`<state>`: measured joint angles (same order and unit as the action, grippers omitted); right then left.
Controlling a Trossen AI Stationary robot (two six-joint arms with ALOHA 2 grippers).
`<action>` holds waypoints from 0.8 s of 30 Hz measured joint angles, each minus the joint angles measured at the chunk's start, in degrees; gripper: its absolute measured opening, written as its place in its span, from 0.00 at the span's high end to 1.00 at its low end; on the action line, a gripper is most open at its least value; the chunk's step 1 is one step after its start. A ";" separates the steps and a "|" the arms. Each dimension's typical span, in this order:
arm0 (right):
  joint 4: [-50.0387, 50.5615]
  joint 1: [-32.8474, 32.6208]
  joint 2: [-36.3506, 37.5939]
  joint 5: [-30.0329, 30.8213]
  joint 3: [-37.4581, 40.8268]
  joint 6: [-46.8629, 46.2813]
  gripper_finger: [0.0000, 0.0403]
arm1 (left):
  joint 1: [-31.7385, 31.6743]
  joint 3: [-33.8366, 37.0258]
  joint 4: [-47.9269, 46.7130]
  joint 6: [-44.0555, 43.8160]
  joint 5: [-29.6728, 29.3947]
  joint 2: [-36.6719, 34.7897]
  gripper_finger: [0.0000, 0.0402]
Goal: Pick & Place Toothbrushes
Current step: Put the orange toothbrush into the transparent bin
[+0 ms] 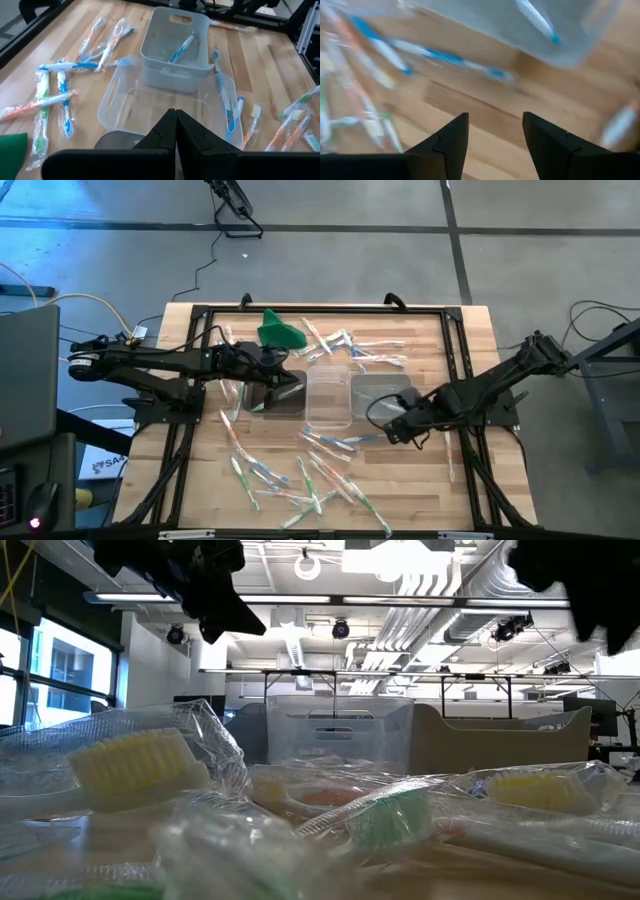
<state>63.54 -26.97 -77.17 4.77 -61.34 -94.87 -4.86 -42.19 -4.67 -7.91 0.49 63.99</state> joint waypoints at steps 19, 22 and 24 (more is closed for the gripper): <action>5.70 -9.47 -0.02 -10.77 15.30 -31.99 0.55 | 0.01 0.00 -1.92 -1.56 0.07 -0.02 1.00; 2.64 -10.19 -0.02 -12.25 18.25 -32.61 0.55 | 0.01 0.00 -1.92 -1.56 0.07 -0.02 1.00; -0.27 -10.67 -0.02 -13.45 20.00 -32.61 0.55 | 0.02 0.00 -1.90 -1.56 0.07 -0.02 1.00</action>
<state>63.27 -37.64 -77.19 -8.68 -41.34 -127.48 -4.85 -42.19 -6.57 -9.47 0.56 63.96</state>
